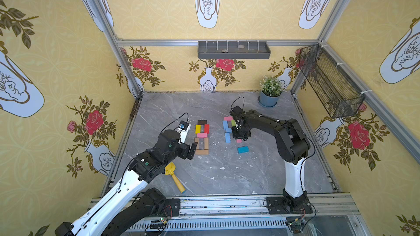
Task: Assemble the number 8 with building blocks
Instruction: Assemble the building block at the center of the board.
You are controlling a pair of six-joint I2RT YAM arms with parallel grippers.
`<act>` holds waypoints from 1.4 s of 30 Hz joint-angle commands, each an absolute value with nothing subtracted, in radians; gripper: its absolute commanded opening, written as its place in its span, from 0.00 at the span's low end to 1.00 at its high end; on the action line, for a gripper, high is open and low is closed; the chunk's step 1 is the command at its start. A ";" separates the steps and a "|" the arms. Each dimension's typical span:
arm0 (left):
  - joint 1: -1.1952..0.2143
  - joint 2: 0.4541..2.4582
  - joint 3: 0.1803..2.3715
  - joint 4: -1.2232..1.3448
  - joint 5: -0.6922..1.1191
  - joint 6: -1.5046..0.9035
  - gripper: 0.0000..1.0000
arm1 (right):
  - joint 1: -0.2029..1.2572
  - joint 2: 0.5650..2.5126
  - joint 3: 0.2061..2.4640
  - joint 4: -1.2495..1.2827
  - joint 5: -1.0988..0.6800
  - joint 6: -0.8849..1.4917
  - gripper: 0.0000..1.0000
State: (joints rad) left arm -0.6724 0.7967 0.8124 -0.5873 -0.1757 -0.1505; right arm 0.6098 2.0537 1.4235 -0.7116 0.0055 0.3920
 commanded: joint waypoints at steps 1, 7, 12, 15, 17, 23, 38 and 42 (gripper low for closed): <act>-0.672 0.798 0.812 -0.581 -0.178 -0.149 1.00 | 0.608 2.080 1.413 -0.673 0.001 0.383 0.33; -0.672 0.799 0.813 -0.581 -0.178 -0.149 1.00 | 0.609 2.079 1.414 -0.672 0.000 0.384 0.39; -0.672 0.799 0.813 -0.581 -0.178 -0.149 1.00 | 0.607 2.067 1.409 -0.668 0.000 0.388 0.52; -0.672 0.799 0.812 -0.581 -0.178 -0.149 1.00 | 0.607 2.054 1.407 -0.669 -0.001 0.391 0.58; -0.672 0.799 0.813 -0.581 -0.179 -0.150 1.00 | 0.607 2.043 1.405 -0.669 0.000 0.393 0.59; -0.672 0.797 0.813 -0.581 -0.177 -0.149 1.00 | 0.607 1.968 1.395 -0.682 0.009 0.408 0.69; -0.672 0.796 0.814 -0.581 -0.175 -0.150 1.00 | 0.577 1.754 1.248 -0.657 -0.062 0.486 0.82; -0.673 0.795 0.813 -0.581 -0.175 -0.150 1.00 | 0.568 1.773 1.220 -0.638 -0.083 0.492 0.81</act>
